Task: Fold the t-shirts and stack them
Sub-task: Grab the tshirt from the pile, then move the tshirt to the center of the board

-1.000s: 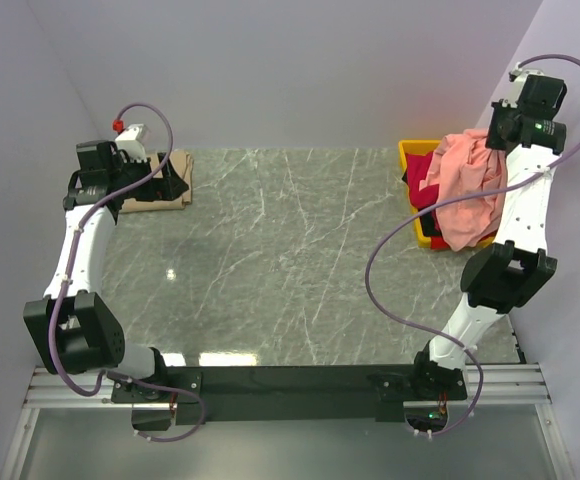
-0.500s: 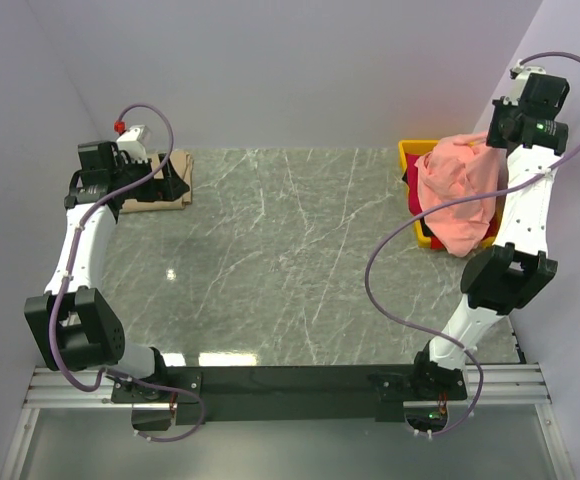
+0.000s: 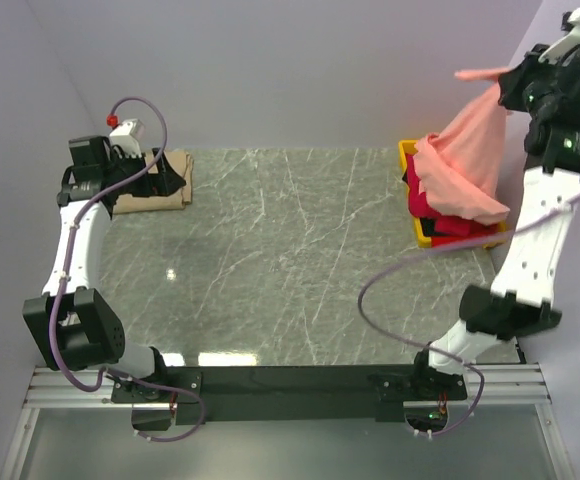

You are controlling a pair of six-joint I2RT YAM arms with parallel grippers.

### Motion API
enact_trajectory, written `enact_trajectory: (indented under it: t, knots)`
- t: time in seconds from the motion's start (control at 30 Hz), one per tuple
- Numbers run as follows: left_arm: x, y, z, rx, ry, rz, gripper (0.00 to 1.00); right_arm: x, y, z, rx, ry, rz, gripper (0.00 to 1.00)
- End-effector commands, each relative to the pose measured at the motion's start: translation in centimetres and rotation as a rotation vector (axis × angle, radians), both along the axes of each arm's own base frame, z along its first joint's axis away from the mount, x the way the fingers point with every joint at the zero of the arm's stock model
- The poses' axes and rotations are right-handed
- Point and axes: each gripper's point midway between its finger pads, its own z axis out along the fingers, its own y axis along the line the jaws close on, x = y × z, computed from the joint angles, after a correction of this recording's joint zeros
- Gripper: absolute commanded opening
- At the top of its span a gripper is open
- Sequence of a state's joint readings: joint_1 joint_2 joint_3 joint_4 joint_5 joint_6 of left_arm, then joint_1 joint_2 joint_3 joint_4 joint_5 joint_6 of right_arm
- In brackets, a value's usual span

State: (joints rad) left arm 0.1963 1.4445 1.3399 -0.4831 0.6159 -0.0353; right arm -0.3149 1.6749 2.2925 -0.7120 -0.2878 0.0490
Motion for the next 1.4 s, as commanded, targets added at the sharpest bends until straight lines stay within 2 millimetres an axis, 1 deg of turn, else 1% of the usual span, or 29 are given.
enact_trajectory:
  t: [0.0, 0.03, 0.1, 0.13, 0.2, 0.23, 0.33, 0.37, 0.4, 0.5, 0.53, 0.57, 0.67, 0.7, 0.77, 0.8, 0.87, 0.9, 0.97, 1.0, 1.07, 1.1, 1.13, 1.17, 1.2, 1.23, 1.27, 1.33, 1.37]
  knots:
    - [0.8, 0.0, 3.8, -0.009, -0.098, -0.029, 0.99, -8.8, 7.8, 14.9, -0.068, -0.505, 0.202, 0.0]
    - [0.8, 0.3, 4.1, -0.013, -0.102, -0.024, 1.0, -10.4, 10.1, 15.7, -0.074, -0.548, 0.259, 0.0]
    - [1.0, 0.6, 5.1, -0.017, -0.123, -0.021, 0.99, -12.3, 12.6, 17.3, -0.089, -0.617, 0.349, 0.0]
    - [1.0, 0.8, 5.5, -0.019, -0.13, -0.017, 0.99, -13.6, 14.9, 17.9, -0.083, -0.643, 0.419, 0.0]
    - [0.9, 1.0, 6.2, -0.027, -0.142, -0.016, 0.99, -15.0, 17.1, 18.7, -0.067, -0.677, 0.494, 0.0]
    - [0.8, 1.3, 6.5, -0.026, -0.149, -0.011, 0.99, -16.1, 18.9, 19.2, -0.045, -0.702, 0.554, 0.0]
    - [0.1, 1.7, 7.0, -0.024, -0.164, -0.005, 0.99, -17.8, 21.0, 21.1, -0.005, -0.774, 0.625, 0.0]
    - [-0.2, 1.7, 7.4, -0.019, -0.174, -0.005, 0.99, -18.6, 22.2, 21.7, 0.013, -0.8, 0.666, 0.0]
    - [-0.5, 1.9, 7.4, -0.015, -0.172, -0.001, 1.0, -19.2, 22.5, 22.5, 0.019, -0.827, 0.672, 0.0]
    - [-1.4, 2.1, 7.8, 0.003, -0.186, 0.003, 0.99, -19.4, 24.3, 23.0, 0.043, -0.852, 0.728, 0.0]
    - [-1.6, 2.4, 8.0, 0.006, -0.191, 0.01, 0.99, -18.8, 24.9, 22.7, 0.047, -0.842, 0.745, 0.0]
    - [-2.0, 2.5, 8.2, 0.009, -0.199, 0.016, 1.0, -19.1, 26.0, 22.5, 0.054, -0.838, 0.779, 0.0]
    - [-2.7, 3.1, 8.6, 0.006, -0.211, 0.032, 0.99, -18.0, 28.3, 20.2, 0.078, -0.768, 0.844, 0.0]
    - [-2.9, 3.5, 8.7, -0.002, -0.212, 0.042, 0.99, -17.4, 29.8, 18.0, 0.095, -0.706, 0.885, 0.0]
    - [-3.5, 3.6, 8.9, -0.019, -0.218, 0.037, 0.99, -17.3, 31.4, 15.8, 0.089, -0.657, 0.929, 0.0]
    - [-3.7, 4.1, 8.9, -0.018, -0.22, 0.048, 0.99, -17.1, 32.7, 13.6, 0.098, -0.605, 0.959, 0.0]
    - [-4.1, 4.3, 8.7, -0.005, -0.218, 0.051, 0.99, -16.9, 33.8, 11.2, 0.094, -0.545, 0.984, 0.0]
    - [-4.2, 4.3, 8.5, 0.001, -0.215, 0.049, 0.99, -16.4, 34.5, 8.6, 0.098, -0.475, 0.998, 0.0]
    - [-4.5, 4.4, 7.9, 0.029, -0.21, 0.039, 0.99, -16.5, 35.7, 5.0, 0.092, -0.381, 1.04, 0.0]
    - [-4.7, 4.4, 7.8, 0.035, -0.209, 0.033, 0.99, -16.2, 36.2, 1.3, 0.083, -0.299, 1.052, 0.0]
    - [-4.9, 4.4, 7.4, 0.042, -0.207, 0.029, 0.99, -16.7, 37.2, -3.3, 0.064, -0.19, 1.091, 0.0]
    - [-4.9, 4.3, 7.2, 0.045, -0.206, 0.022, 0.99, -16.6, 37.8, -7.4, 0.036, -0.098, 1.127, 0.0]
    - [-5.0, 4.4, 7.1, 0.05, -0.207, 0.023, 0.99, -16.7, 38.2, -9.6, 0.017, -0.034, 1.144, 0.0]
    - [-4.9, 4.4, 6.7, 0.051, -0.199, 0.021, 0.99, -17.0, 38.1, -12.9, -0.006, 0.094, 1.15, 0.0]
    - [-4.9, 4.3, 6.5, 0.05, -0.196, 0.015, 0.99, -16.0, 38.2, -15.7, -0.062, 0.172, 1.144, 0.04]
    - [-4.7, 4.3, 6.2, 0.043, -0.188, 0.006, 0.99, -16.2, 37.3, -18.6, -0.095, 0.306, 1.127, 0.14]
    - [-4.7, 4.2, 5.9, 0.043, -0.184, -0.007, 1.0, -14.9, 36.0, -19.7, -0.126, 0.353, 1.078, 0.35]
    - [-4.8, 3.5, 5.5, 0.028, -0.172, -0.046, 0.99, -13.4, 33.4, -20.6, -0.124, 0.424, 0.997, 0.63]
    - [-4.8, 3.3, 5.1, 0.027, -0.162, -0.06, 0.99, -11.8, 30.6, -19.6, -0.141, 0.405, 0.929, 0.87]
